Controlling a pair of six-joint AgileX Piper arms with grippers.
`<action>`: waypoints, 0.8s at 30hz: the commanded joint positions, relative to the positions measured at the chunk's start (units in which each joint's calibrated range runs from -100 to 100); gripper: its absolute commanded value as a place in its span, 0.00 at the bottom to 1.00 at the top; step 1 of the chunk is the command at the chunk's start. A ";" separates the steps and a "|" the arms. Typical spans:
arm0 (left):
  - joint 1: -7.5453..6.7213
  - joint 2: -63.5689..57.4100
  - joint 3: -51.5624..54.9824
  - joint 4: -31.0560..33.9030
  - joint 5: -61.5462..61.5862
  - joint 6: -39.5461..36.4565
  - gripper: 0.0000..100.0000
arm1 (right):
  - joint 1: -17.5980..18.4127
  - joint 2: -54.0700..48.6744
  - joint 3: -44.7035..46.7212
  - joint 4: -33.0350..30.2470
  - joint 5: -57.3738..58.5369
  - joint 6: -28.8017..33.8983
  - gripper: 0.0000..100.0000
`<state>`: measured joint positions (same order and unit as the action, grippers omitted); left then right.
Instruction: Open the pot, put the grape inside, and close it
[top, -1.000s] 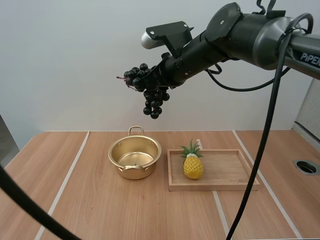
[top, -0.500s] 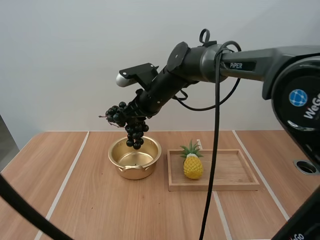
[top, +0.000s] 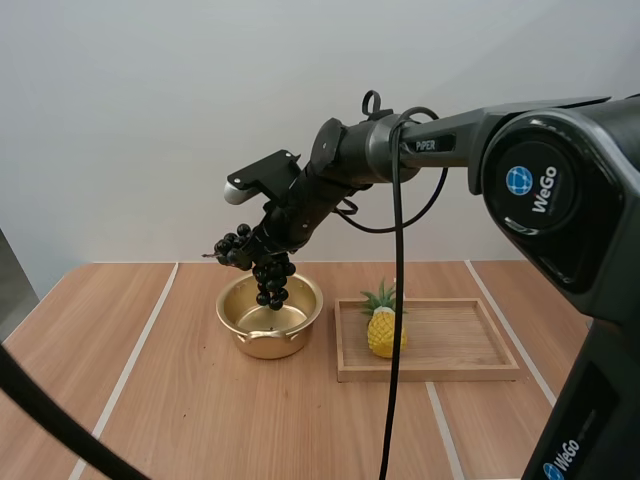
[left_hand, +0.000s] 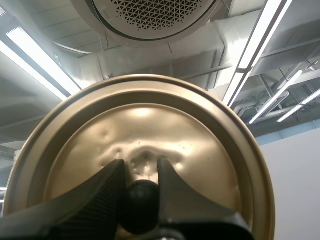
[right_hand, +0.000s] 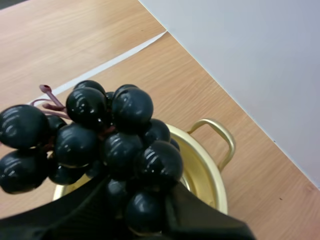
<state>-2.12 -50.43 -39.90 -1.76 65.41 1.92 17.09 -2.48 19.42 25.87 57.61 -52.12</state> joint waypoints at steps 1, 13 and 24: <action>0.08 0.04 -0.08 0.19 -0.51 0.09 0.00 | 0.04 0.72 -0.43 -0.83 -2.91 -0.44 0.00; 0.08 0.04 -0.08 0.19 2.05 0.09 0.00 | 0.04 8.82 -0.43 -2.42 -4.09 0.01 0.00; 0.08 0.04 -0.08 0.19 2.05 0.09 0.00 | 0.04 13.65 -0.43 -13.04 -1.78 6.37 0.00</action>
<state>-2.12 -50.43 -39.90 -1.76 67.48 2.01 17.09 10.84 19.28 14.52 54.58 -47.01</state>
